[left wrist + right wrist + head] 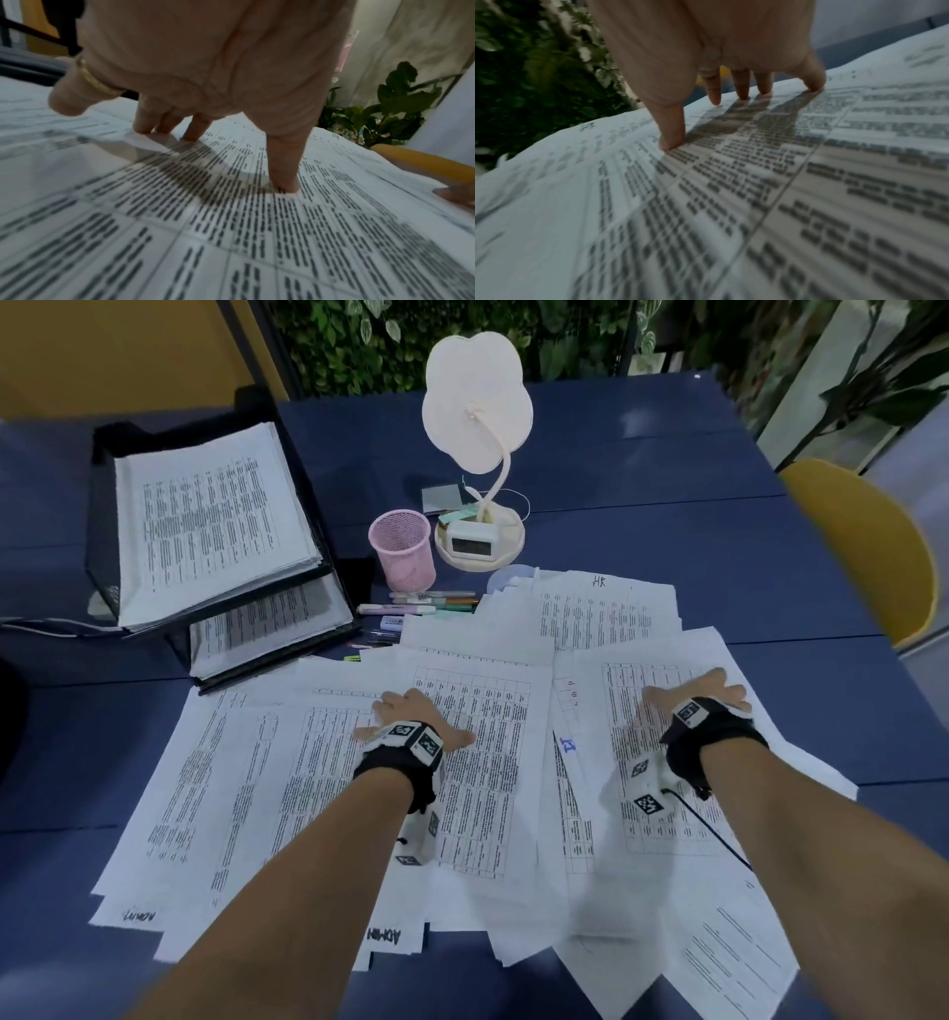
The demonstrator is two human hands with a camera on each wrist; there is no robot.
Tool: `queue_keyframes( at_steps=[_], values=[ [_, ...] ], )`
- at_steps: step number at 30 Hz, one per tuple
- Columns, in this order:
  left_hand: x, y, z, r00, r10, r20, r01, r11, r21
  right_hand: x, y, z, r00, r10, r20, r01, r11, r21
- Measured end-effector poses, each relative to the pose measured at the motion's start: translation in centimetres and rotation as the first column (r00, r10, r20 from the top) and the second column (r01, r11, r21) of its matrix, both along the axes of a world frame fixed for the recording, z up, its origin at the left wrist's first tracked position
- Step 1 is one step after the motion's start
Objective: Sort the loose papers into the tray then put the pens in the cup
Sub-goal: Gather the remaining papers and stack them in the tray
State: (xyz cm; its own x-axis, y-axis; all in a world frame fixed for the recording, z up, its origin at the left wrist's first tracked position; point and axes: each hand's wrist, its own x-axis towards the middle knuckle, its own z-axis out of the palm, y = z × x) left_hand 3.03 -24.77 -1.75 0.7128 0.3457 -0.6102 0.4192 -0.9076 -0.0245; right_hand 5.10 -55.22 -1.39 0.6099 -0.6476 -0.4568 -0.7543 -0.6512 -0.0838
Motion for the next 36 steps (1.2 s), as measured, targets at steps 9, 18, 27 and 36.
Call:
queue_keyframes(
  at_steps=[9, 18, 27, 36],
  values=[
    [1.7, -1.6, 1.8, 0.986, -0.166, -0.015, 0.166, 0.986, 0.016, 0.1, -2.9, -0.3, 0.997, -0.074, -0.011, 0.074, 0.997, -0.011],
    [1.6, -1.8, 2.6, 0.995, -0.096, 0.001, 0.096, 0.995, 0.002, 0.9, -4.0, 1.3, 0.998, -0.041, -0.051, 0.041, 0.999, 0.000],
    [0.9, -1.6, 3.1, 0.989, -0.143, 0.038, 0.140, 0.988, 0.061, 2.9, 0.2, 7.0, 0.905, 0.213, 0.369, -0.241, 0.970, 0.031],
    [0.2, -0.4, 0.9, 0.980, -0.184, 0.073, 0.183, 0.983, 0.030, 3.0, 5.2, 17.1, 0.554, 0.414, 0.722, -0.416, 0.889, -0.191]
  ],
)
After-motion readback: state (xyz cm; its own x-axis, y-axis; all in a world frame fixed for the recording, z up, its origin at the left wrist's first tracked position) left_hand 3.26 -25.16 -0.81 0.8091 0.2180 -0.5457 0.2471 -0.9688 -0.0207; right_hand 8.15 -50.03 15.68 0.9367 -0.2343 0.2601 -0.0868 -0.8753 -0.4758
